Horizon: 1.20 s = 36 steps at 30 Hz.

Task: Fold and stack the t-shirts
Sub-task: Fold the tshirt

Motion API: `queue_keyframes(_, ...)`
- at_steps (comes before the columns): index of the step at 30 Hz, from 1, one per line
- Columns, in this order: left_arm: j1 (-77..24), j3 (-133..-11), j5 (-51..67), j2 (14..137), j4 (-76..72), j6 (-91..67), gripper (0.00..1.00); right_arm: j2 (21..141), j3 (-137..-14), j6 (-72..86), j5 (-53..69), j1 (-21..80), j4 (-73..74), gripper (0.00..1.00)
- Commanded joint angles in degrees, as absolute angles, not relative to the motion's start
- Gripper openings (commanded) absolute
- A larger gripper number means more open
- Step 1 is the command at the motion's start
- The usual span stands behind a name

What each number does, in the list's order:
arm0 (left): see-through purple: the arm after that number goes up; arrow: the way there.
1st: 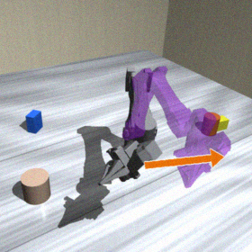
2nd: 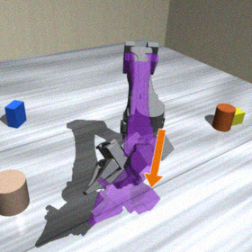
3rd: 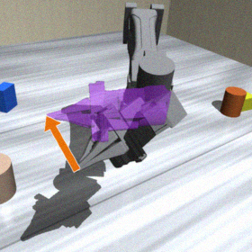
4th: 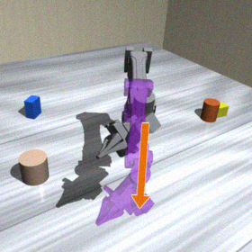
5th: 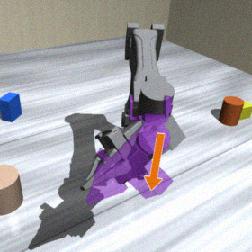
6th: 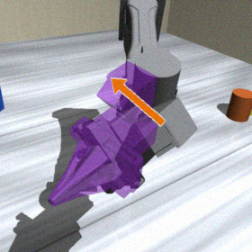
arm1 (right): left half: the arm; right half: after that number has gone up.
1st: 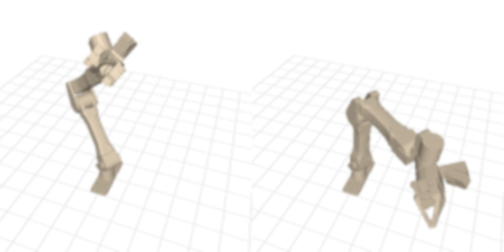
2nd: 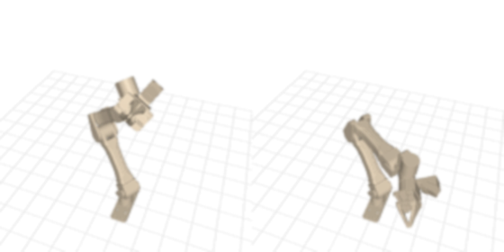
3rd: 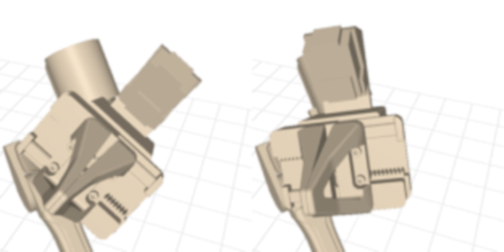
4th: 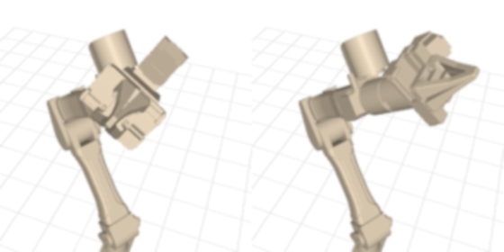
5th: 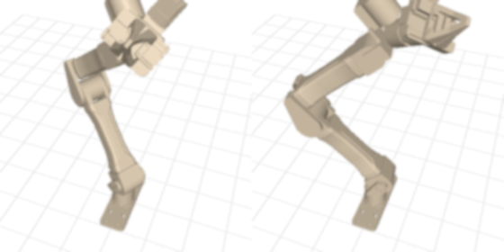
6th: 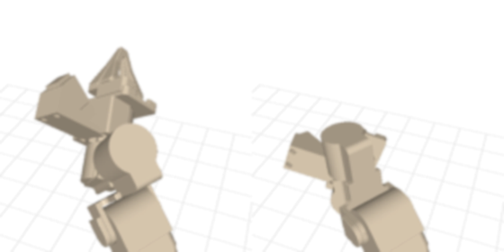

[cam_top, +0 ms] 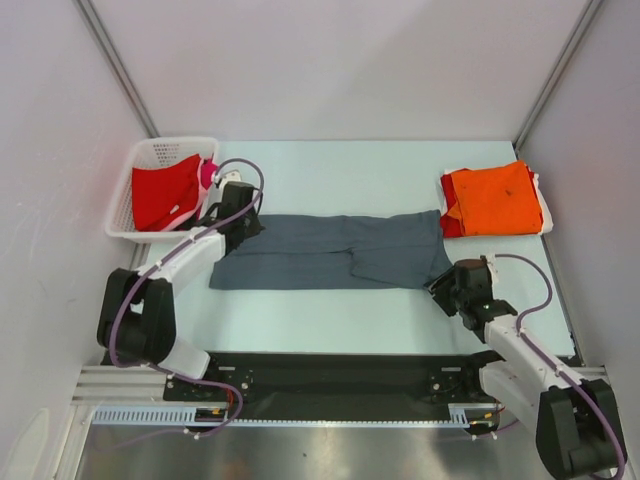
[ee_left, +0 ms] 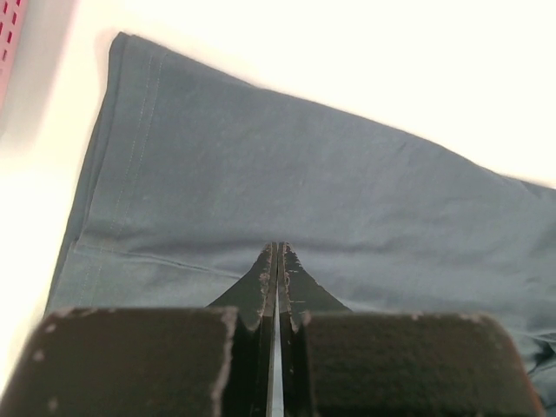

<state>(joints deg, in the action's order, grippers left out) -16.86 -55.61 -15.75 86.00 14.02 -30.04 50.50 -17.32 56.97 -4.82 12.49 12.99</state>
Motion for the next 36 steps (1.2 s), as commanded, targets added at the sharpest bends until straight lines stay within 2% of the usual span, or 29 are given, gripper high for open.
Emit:
queue_keyframes(1,-16.6,-54.2,-14.5,81.9,12.0,-31.8,0.0,52.5,-16.3,62.8,-5.1,12.1,6.4,0.5)
queue_keyframes(7,-16.7,-52.3,-14.4,79.5,11.1,-32.9,0.0,58.5,-15.8,64.0,-6.3,11.9,0.5,0.5)
queue_keyframes(10,-16.6,-51.6,-13.5,79.2,10.6,-33.3,0.0,63.6,-17.0,63.1,-7.8,11.9,-4.2,0.43)
queue_keyframes(11,-16.6,-51.4,-12.9,78.9,10.5,-33.7,0.0,66.2,-17.6,62.9,-8.3,11.9,-4.7,0.36)
queue_keyframes(19,-16.6,-45.5,-13.3,74.9,9.4,-36.6,0.0,79.5,-26.4,61.5,-11.0,11.6,-8.7,0.19)
queue_keyframes(23,-16.6,-41.0,-16.4,70.2,9.2,-39.8,0.0,86.6,-32.3,59.7,-10.3,11.3,-11.9,0.02)
queue_keyframes(27,-15.6,-36.2,-17.9,66.0,10.0,-43.2,0.02,96.0,-42.4,57.0,-6.8,12.2,-9.2,0.0)
queue_keyframes(29,-14.3,-34.7,-17.9,64.1,10.4,-44.7,0.06,100.3,-45.6,56.7,-6.2,12.7,-8.5,0.0)
queue_keyframes(30,-13.8,-33.2,-17.9,63.6,10.9,-45.0,0.16,101.3,-48.0,56.6,-5.4,12.6,-8.7,0.0)
queue_keyframes(33,-12.1,-30.5,-19.2,60.9,13.3,-46.8,0.3,104.6,-51.4,56.3,-5.0,12.7,-8.4,0.0)
queue_keyframes(34,-11.3,-29.7,-19.8,60.1,14.0,-47.6,0.41,105.1,-52.0,56.1,-5.1,12.7,-8.0,0.0)
queue_keyframes(35,-10.6,-28.8,-20.4,58.1,14.8,-49.5,0.59,106.0,-52.6,55.9,-5.1,12.6,-7.7,0.0)
queue_keyframes(36,-9.9,-26.8,-20.0,57.1,14.7,-50.2,0.63,106.3,-53.0,55.6,-5.2,12.6,-7.7,0.0)
